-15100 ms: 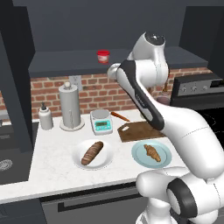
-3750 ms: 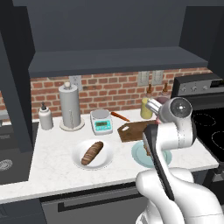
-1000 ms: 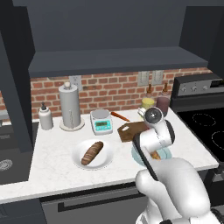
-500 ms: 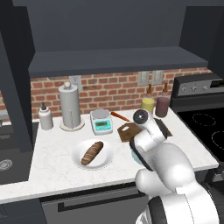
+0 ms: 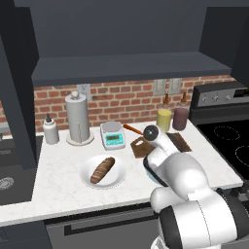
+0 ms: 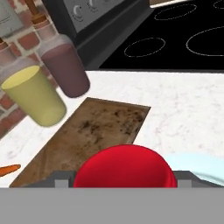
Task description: From the different types of pastries on the counter, select a croissant and place it on the cutting board. Then retrieve a jar of jam from the cabinet and place it alongside the croissant on the cutting board.
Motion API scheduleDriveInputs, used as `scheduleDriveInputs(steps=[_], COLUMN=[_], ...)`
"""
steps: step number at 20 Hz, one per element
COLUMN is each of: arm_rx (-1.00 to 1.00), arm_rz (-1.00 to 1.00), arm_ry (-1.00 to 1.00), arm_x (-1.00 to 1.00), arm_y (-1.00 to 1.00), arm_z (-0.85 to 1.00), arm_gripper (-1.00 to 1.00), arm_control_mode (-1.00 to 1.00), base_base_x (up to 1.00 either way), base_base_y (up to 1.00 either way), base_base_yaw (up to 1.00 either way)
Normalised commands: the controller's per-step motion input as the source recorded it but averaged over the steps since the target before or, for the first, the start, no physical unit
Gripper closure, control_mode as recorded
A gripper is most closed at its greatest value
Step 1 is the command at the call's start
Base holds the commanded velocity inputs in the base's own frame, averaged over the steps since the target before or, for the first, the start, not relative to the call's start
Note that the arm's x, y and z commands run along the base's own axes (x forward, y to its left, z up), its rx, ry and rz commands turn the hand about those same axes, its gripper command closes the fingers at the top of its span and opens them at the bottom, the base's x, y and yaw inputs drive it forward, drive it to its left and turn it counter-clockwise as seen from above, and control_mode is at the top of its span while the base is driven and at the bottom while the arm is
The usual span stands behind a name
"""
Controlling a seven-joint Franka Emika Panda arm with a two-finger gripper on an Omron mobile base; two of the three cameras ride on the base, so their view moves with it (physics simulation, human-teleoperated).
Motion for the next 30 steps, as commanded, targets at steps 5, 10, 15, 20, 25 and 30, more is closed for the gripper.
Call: scheduleDriveInputs(steps=[5, 10, 15, 20, 25, 30], arm_rx=[0.0, -0.02, 0.0, -0.01, -0.04, -0.03], arm_rz=[0.0, -0.02, 0.0, 0.0, -0.01, -0.01], arm_ry=[-0.01, -0.08, 0.0, 0.0, 0.0, 0.01], arm_x=[0.33, 0.48, 0.01, 0.07, 0.28, 0.29], arm_y=[0.0, 0.04, 0.01, 0.02, 0.12, 0.13], arm_z=[-0.08, -0.07, -0.06, -0.3, -0.39, -0.56], arm_gripper=[1.0, 1.0, 1.0, 1.0, 1.0, 1.0], arm_control_mode=[-1.0, -1.0, -1.0, -1.0, -1.0, -1.0], base_base_x=[0.0, 0.0, 0.0, 0.0, 0.0, 0.0], base_base_y=[0.0, 0.0, 0.0, 0.0, 0.0, 0.0], base_base_yaw=[0.0, 0.0, 0.0, 0.0, 0.0, 0.0])
